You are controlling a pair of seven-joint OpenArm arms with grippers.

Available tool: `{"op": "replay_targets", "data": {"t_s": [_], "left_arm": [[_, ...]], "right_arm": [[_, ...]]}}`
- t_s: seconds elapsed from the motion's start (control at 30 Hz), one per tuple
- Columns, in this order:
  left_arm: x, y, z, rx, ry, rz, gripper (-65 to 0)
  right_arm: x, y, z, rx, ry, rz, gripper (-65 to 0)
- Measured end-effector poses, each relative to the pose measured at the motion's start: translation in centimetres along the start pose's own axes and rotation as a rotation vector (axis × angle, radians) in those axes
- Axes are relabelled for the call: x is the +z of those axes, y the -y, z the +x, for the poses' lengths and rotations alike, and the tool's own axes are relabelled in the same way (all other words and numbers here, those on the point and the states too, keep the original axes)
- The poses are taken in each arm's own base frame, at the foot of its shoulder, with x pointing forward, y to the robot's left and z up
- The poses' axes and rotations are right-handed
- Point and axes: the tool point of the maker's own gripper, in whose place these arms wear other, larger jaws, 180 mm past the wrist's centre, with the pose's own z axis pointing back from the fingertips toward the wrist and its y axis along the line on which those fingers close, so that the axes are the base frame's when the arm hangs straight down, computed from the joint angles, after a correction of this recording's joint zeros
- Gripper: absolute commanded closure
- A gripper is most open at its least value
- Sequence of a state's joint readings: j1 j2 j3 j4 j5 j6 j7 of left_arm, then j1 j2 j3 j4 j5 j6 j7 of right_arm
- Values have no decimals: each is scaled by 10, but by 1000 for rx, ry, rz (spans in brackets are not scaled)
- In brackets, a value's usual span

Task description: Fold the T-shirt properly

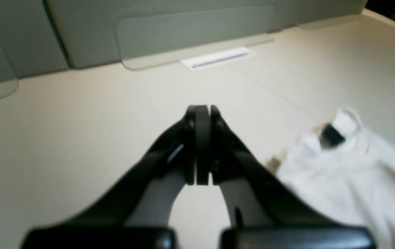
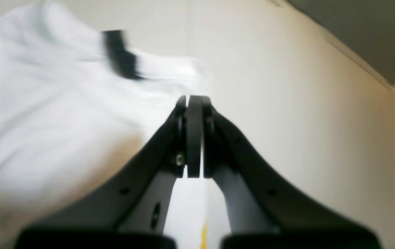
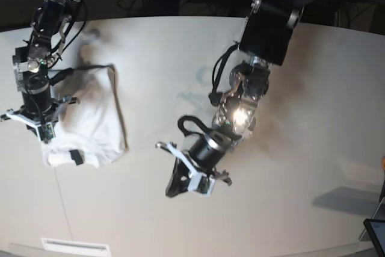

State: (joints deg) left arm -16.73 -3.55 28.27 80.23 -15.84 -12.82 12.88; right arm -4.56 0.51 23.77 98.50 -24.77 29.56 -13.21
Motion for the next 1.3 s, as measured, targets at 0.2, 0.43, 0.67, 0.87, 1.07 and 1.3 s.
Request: {"op": "replay_targets", "data": {"t_s": [0.2,0.43,0.67,0.87,1.07,1.3], "left_arm": [[77,-7,-37,-167,-81,82,0],[156,-30,-19,-250,-77,171,0],[208,10,-67,-201,-239,92,0],[242,38,-92,-209,-303,48,0],[278,65,-122,-311,-437,4,0],[314,88,-140,-270,-531,-42,0]], "right_arm": [[5,12,-50,-192,37,62,0],[34,42,-86,-195,-9,39,0],[72,35,-92,-138,31,59,0],[102,44,-114,-117,-41,-10,0],[127,75,-127,-221,-41,-121,0],[159,79,-155,-225,-126,-139,0]]}}
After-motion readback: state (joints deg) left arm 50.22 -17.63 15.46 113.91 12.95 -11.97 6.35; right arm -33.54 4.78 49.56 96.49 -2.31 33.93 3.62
